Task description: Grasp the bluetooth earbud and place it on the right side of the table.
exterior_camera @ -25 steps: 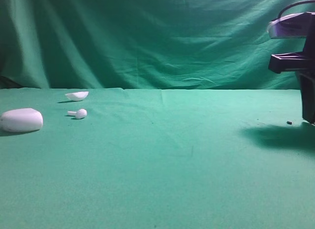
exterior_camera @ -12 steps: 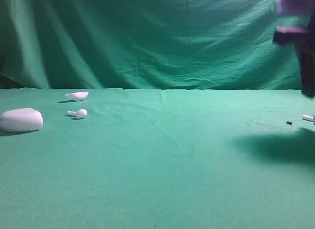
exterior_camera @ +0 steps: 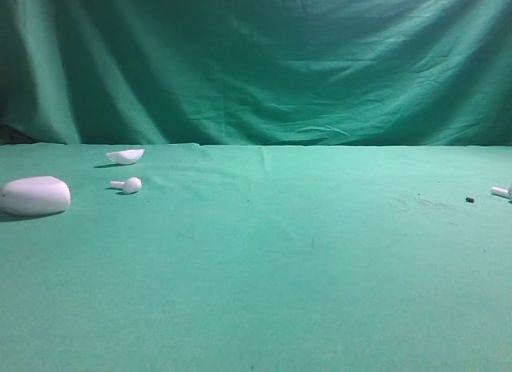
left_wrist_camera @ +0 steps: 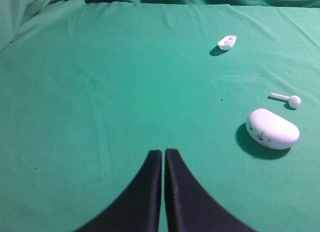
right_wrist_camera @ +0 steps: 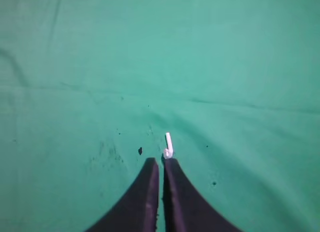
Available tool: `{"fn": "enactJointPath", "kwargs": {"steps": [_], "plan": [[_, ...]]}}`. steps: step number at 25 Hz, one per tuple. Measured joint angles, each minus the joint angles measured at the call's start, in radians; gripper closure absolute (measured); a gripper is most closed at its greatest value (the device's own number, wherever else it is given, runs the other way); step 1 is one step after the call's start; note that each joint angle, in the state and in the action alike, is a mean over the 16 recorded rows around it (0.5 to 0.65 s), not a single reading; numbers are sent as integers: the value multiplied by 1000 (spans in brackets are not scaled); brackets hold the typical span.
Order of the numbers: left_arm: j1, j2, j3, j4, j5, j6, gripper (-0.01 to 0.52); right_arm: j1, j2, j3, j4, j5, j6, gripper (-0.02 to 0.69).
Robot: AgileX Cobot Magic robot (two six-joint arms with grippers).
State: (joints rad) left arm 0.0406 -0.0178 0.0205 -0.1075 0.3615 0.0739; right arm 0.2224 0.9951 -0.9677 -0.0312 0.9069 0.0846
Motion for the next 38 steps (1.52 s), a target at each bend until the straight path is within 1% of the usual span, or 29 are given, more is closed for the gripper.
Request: {"fn": "enactJointPath", "kwargs": {"steps": [2, 5, 13, 18, 24, 28, 32, 38], "plan": [[0, 0, 0, 0, 0, 0, 514, 0, -107, 31, 6, 22, -1, 650], [0, 0, 0, 0, 0, 0, 514, 0, -271, 85, 14, 47, -2, 665], [0, 0, 0, 0, 0, 0, 514, 0, -688, 225, 28, 74, -3, 665], [0, 0, 0, 0, 0, 0, 514, 0, -871, 264, 30, 81, -3, 665], [0, 0, 0, 0, 0, 0, 514, 0, -977, 282, 21, 84, -4, 665], [0, 0, 0, 0, 0, 0, 514, -4, -1000, 309, -3, 45, -4, 665], [0, 0, 0, 0, 0, 0, 514, -24, -1006, 374, -34, -38, -4, 665], [0, 0, 0, 0, 0, 0, 514, -69, -1010, 544, -77, -222, -4, 665]]}}
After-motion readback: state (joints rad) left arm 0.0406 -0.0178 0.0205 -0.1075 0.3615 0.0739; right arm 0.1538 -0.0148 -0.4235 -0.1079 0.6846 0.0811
